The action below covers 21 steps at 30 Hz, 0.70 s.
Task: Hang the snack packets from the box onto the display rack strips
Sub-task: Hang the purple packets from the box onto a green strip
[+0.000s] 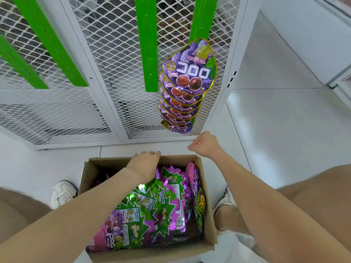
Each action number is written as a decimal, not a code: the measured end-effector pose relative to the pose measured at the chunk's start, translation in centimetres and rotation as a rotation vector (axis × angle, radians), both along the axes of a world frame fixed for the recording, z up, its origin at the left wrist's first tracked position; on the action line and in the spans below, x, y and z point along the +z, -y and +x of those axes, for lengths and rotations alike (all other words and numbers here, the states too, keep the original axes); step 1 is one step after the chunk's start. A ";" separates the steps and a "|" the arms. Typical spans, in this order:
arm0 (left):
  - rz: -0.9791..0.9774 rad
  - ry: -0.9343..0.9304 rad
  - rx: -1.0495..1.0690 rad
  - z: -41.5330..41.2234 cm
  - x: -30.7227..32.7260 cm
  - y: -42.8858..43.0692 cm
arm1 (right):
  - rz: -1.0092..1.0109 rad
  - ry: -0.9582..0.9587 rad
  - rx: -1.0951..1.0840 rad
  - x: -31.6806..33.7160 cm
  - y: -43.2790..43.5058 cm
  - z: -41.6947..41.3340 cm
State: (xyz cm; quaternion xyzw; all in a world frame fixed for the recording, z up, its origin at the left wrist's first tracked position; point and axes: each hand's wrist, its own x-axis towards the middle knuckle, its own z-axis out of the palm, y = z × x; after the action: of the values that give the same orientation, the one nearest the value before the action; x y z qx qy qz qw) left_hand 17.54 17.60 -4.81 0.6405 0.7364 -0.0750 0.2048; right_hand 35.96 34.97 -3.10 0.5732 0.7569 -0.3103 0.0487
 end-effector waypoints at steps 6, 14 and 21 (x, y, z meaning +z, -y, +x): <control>0.083 -0.235 -0.128 1.0 0.6 1.1 | 0.194 0.433 0.529 1.4 6.2 3.0; 0.107 -0.115 -0.209 2.0 2.4 3.0 | 0.174 0.380 0.322 2.1 8.5 2.8; 0.168 0.106 -0.057 1.7 4.2 2.6 | 0.057 0.281 0.259 6.5 6.3 1.9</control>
State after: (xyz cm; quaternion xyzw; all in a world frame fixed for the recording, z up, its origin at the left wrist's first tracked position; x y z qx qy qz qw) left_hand 19.25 15.02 -0.65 0.6790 0.7097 0.0151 0.1870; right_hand 37.84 28.71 3.40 0.5099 0.8184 -0.1969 0.1774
